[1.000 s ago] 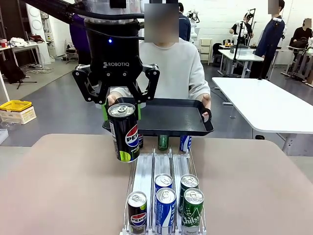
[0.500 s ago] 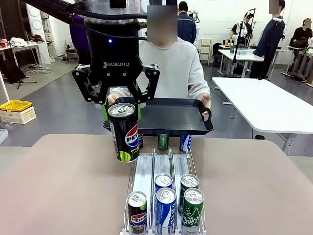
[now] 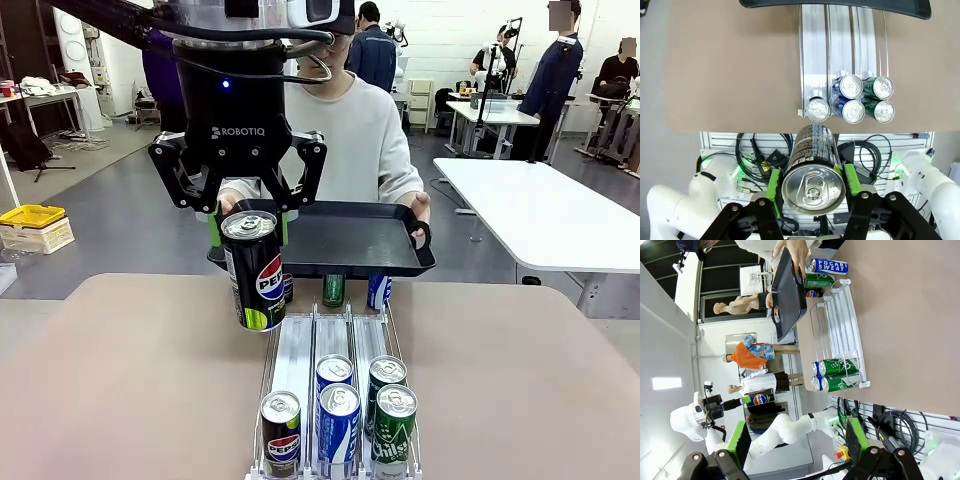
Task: Retrieve and hand over the desired beverage to the person.
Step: Place the picked can on the Handle tray extended by the person.
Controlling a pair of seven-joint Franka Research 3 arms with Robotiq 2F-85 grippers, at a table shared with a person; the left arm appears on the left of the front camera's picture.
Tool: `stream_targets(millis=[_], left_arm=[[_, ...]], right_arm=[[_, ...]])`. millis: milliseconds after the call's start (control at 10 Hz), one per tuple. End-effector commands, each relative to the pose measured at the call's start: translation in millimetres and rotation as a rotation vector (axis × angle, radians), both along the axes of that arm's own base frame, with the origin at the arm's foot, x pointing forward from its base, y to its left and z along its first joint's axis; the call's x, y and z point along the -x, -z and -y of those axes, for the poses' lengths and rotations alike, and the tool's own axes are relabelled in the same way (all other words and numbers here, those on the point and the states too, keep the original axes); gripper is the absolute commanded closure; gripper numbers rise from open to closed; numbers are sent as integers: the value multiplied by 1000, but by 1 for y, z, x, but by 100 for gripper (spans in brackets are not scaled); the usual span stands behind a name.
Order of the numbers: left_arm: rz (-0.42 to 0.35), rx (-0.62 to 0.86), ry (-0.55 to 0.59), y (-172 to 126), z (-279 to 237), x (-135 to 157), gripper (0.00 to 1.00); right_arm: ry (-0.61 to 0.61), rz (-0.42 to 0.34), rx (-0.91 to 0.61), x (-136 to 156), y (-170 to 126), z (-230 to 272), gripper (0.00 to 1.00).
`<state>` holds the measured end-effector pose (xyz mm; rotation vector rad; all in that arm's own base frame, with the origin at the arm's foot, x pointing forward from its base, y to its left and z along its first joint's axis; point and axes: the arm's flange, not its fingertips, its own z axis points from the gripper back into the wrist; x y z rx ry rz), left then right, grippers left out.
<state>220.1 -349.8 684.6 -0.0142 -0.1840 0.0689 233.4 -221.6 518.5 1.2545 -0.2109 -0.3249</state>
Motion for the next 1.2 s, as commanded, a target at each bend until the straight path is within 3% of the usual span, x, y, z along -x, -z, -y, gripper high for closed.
stream_targets(millis=[0, 900, 1000, 1100], left_arm=[[6, 5, -1, -3, -3, 2, 61], [6, 5, -1, -3, -3, 2, 61], [0, 0, 0, 0, 0, 0, 41], [54, -35, 0, 6, 8, -2, 41]], right_arm=[[-3, 20, -19, -1, 0, -1, 0], [-3, 20, -19, -1, 0, -1, 0], [-3, 20, -19, -1, 0, -1, 0], [-3, 20, -19, -1, 0, -1, 0]])
